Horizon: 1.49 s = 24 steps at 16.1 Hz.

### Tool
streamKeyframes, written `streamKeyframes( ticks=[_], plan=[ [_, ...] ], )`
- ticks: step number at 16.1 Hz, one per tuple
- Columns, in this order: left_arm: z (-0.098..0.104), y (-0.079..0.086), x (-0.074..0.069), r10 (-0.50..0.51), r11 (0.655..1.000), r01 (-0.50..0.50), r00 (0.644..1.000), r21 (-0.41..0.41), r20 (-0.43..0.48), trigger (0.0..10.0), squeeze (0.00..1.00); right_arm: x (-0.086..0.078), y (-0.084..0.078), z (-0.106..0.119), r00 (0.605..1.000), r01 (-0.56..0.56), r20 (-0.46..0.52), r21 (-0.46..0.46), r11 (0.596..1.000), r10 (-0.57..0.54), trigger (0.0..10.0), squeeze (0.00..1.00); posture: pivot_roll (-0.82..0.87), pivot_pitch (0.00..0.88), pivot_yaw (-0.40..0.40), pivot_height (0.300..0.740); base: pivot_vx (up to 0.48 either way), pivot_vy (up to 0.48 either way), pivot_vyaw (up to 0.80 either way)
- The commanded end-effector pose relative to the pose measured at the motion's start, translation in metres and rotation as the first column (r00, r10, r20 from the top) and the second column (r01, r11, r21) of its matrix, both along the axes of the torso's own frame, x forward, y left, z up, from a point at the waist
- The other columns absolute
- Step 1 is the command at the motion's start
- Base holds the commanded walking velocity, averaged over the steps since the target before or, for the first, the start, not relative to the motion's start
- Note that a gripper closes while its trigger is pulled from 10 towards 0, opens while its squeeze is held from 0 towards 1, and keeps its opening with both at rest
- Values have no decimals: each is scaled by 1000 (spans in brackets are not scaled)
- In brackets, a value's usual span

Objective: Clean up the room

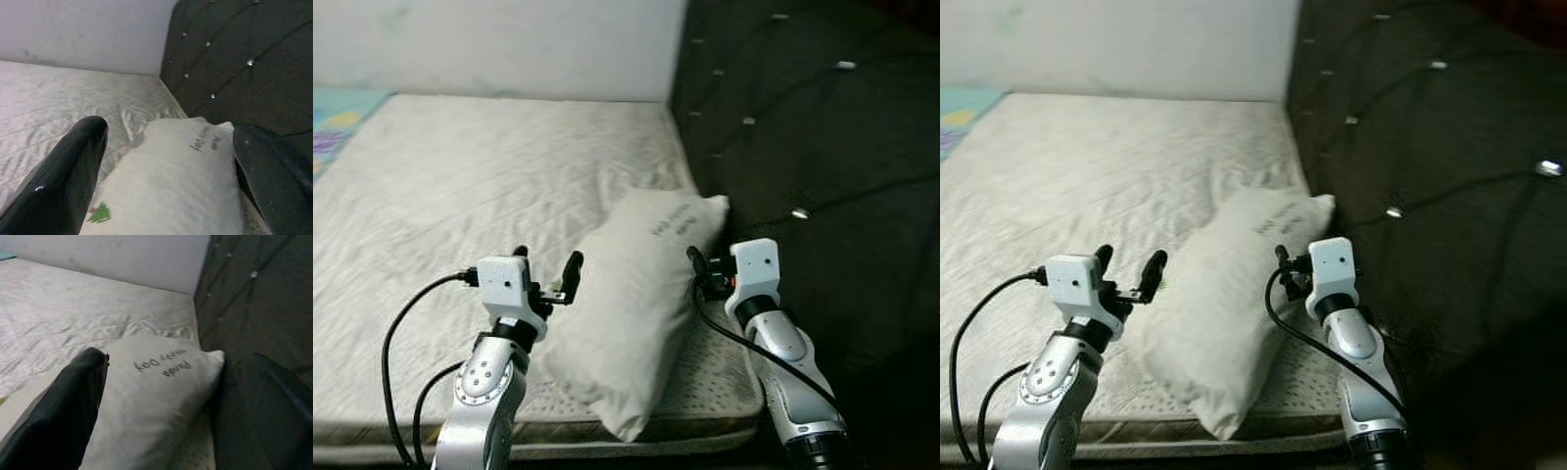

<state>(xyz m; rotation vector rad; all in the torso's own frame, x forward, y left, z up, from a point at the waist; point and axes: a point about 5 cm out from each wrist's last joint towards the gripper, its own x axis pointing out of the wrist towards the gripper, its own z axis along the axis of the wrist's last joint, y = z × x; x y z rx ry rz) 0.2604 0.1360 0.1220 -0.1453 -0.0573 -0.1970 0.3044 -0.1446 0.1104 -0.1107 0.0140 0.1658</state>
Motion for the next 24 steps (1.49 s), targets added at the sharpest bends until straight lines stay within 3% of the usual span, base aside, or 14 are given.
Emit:
streamKeyframes(
  ticks=[1, 6, 9, 12, 16, 18, 21, 24],
  plan=[
    [2, 0, 1, 5, 1000, -5, 1000, 9, 3, 10000, 0, 2, -1, 6, 1000, 2, 21, 17, 1000, -3, 10000, 0, 15, 15, -24, 740, 0, 0, 0],
    [3, 8, -2, 47, 999, -47, 999, 6, 7, 10000, 0, 1, 7, 8, 999, -31, 29, 34, 999, 30, 10000, 0, 14, 21, -20, 740, 0, 0, 0],
    [7, 20, -10, 85, 996, -86, 996, 25, 14, 10000, 0, -5, 5, 10, 997, -80, 26, 49, 996, 79, 10000, 0, 14, 61, -24, 740, 0, 0, 0],
    [6, 60, -40, 267, 961, -266, 964, 78, -3, 10000, 0, -18, -18, 5, 999, -40, 8, -17, 999, 40, 10000, 0, 24, 103, -32, 740, 0, 0, 0],
    [-3, 89, -72, 383, 917, -373, 922, 143, -54, 10000, 0, -19, -53, 8, 998, 59, 16, -99, 993, -57, 10000, 0, 51, 97, -40, 740, 0, 0, 0],
    [0, 83, -60, 376, 921, -369, 926, 129, -36, 10000, 0, -17, -57, 8, 996, 84, 10, -92, 992, -84, 10000, 0, 42, 80, -41, 740, 0, 0, -250],
    [-1, 76, -53, 355, 931, -350, 934, 107, -37, 10000, 0, -16, -50, 10, 996, 83, 22, -72, 994, -82, 10000, 0, 28, 68, -40, 740, 0, 0, -700],
    [-2, 75, -51, 344, 936, -338, 938, 100, -47, 10000, 0, -19, -56, 14, 991, 129, 44, -58, 990, -127, 10000, 0, 11, 53, -23, 740, 0, 0, -267]
  ],
)
